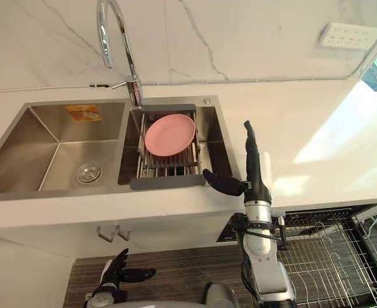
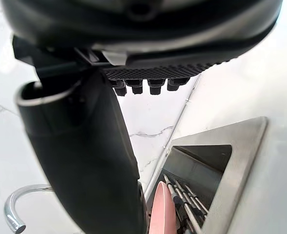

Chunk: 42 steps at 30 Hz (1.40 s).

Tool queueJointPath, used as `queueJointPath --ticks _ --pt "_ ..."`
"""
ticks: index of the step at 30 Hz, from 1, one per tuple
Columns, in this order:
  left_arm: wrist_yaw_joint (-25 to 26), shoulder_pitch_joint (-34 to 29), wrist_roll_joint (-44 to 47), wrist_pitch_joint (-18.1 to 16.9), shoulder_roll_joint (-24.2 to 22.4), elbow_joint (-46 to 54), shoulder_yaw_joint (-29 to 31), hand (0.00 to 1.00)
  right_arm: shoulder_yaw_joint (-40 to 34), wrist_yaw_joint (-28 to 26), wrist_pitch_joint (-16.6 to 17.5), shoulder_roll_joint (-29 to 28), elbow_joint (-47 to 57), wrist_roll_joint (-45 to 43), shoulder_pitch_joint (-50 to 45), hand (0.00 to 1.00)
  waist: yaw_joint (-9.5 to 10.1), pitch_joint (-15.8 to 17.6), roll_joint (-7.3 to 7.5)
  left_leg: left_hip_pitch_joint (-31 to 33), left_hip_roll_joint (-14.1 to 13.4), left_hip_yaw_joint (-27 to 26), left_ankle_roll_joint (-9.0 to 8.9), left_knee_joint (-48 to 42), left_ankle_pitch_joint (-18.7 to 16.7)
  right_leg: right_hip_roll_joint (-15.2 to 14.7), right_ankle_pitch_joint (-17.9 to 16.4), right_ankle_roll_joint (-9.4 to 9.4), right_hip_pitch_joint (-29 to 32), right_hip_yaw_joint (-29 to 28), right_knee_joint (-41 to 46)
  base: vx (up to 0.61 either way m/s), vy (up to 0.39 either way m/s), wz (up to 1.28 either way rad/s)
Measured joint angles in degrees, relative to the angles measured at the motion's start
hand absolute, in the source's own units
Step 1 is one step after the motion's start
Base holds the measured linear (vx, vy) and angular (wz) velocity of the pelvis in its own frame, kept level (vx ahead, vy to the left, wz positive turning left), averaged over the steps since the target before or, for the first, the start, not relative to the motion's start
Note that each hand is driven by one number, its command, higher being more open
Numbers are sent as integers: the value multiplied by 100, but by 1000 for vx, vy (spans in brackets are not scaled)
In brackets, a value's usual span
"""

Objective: Walk over to the sink, pick up the cup, carry it to the dishwasher, place the cup inside the dishwasher, then close the dishwasher door

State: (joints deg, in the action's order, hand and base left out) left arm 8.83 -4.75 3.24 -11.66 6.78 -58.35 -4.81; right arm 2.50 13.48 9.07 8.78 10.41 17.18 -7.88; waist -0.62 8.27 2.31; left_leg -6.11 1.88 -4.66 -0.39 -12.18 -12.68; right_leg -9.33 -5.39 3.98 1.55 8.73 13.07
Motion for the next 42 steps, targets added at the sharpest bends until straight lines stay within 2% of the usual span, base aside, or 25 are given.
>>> queueJointPath --ticks 1,2,3,5,8,12,16,19,20,27,32,37,42 --pt "1 -9 0 -1 -29 3 -13 100 -15 -3 1 21 -1 -2 -2 100 -23 -27 -59 -87 -57 -18 -89 496 193 6 27 39 -64 24 -58 28 76 8" --pt "4 -67 19 11 -147 34 10 100 -65 -68 14 76 -30 -4 9 100 -7 -92 -189 -172 -155 -48 71 914 676 100 95 148 -204 26 -282 26 89 6" --pt "9 -65 7 10 -142 39 9 100 -62 -88 15 57 -29 -4 8 100 -13 -106 -198 -170 -139 -40 79 910 683 94 128 168 -228 17 -334 26 133 7" --pt "-11 -39 2 13 -25 59 -8 100 15 -232 42 23 -16 -4 33 100 -4 -80 -4 -95 -48 4 90 890 690 36 318 222 -320 19 -665 1 128 12" --pt "-15 -33 2 36 13 46 -5 100 25 -308 46 26 -18 -6 54 100 -10 -96 70 -95 16 73 91 874 690 16 435 236 -517 -24 -1008 -39 75 12" --pt "-10 -31 3 35 -11 48 -4 100 17 -310 51 49 -57 -7 60 100 -21 -71 31 -82 -30 145 92 878 688 73 470 244 -584 -5 -1125 -77 -17 10" --pt "-16 -11 4 36 -9 42 -3 100 3 -309 51 131 -82 -12 64 100 -37 -7 -2 -76 -193 240 100 1046 701 247 576 135 -580 68 -1257 -80 -55 6" --pt "-18 -1 3 37 -8 41 -4 100 5 -309 51 176 -86 -12 63 100 -48 27 -28 -45 -285 238 10 1081 720 324 630 65 -582 72 -1342 -62 -53 -2" --pt "-36 -22 2 67 -37 40 -9 100 6 -336 50 300 -302 -11 104 100 -100 0 -134 -51 -410 255 -193 1137 750 454 673 8 -627 105 -1505 0 0 0" --pt "-37 -26 3 68 -41 41 -2 100 9 -336 50 276 -302 -10 79 100 -117 -1 -133 -75 -418 231 -193 1152 750 461 673 8 -627 83 -1505 0 0 -1" --pt "-64 -60 6 141 -66 40 127 100 -35 -331 14 -75 -303 -3 -183 100 -183 -2 -130 -136 -478 75 -203 1224 743 514 685 -9 -625 -9 -1529 -6 -5 -10" --pt "-197 -68 9 199 -84 22 229 100 -418 -329 -177 -320 -301 5 -422 100 -198 -12 -141 -144 -513 62 -179 1325 759 554 686 -10 -627 36 -1563 -3 -6 -1" --pt "-279 -77 8 256 -103 16 339 100 -491 -339 -180 -300 -204 53 -419 100 -195 -45 -133 -153 -510 94 -170 1350 767 544 685 -8 -661 105 -1574 -3 0 7"
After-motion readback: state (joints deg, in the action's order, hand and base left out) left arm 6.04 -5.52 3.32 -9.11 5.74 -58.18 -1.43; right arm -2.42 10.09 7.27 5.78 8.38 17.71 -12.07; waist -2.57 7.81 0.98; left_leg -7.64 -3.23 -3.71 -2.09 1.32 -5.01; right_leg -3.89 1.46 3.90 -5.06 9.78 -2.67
